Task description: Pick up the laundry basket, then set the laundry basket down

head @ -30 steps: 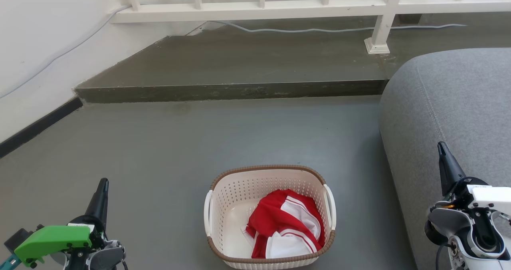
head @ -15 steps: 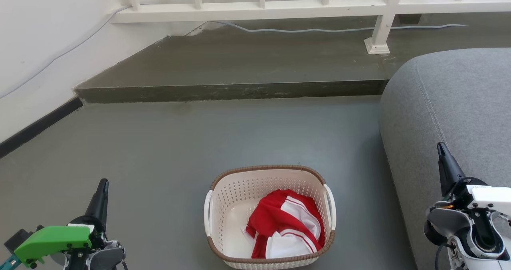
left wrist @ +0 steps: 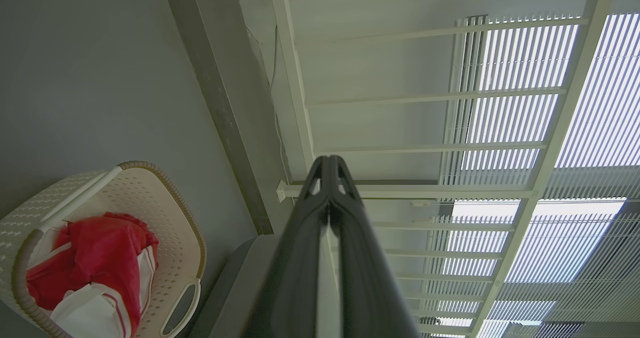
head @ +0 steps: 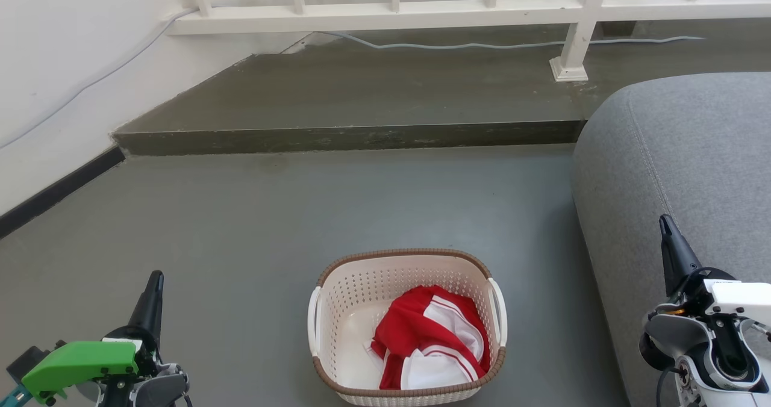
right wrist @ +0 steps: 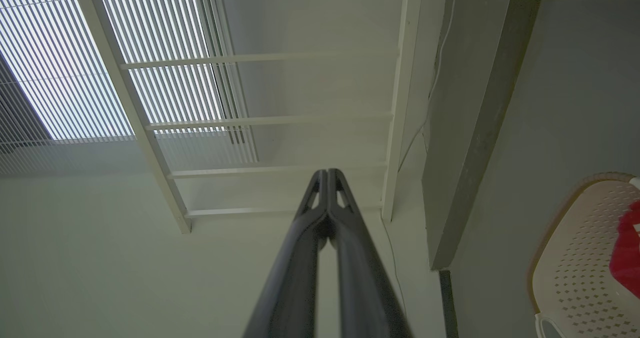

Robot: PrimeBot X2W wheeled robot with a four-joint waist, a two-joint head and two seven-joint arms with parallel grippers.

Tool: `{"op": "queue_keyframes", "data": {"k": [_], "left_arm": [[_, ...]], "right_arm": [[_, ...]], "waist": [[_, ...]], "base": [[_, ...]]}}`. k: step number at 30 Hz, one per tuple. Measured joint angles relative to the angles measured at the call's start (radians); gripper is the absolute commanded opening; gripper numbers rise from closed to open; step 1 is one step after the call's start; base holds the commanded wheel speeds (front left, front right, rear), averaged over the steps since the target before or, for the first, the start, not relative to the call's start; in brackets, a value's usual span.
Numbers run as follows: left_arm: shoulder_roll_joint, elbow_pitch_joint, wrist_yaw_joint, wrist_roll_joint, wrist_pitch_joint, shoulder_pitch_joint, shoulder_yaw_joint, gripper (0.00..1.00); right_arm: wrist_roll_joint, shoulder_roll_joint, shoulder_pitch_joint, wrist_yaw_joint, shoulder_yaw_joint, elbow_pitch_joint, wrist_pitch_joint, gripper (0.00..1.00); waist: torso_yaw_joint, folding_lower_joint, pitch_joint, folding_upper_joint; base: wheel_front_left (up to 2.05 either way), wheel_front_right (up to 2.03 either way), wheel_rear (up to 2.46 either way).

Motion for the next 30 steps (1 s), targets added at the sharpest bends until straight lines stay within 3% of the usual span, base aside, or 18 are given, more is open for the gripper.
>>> {"op": "queue_keyframes", "data": {"k": [30], "left_arm": [[-0.001,0.006,-0.001,0.0,0.007,-0.001,0.002,0.0]], "right_arm": [[0.0,0.002,0.0,0.0,-0.003,0.002,0.007,0.0]], "waist": [[0.0,0.0,0.0,0.0]], "base": [[0.0,0.0,0.0]]}}
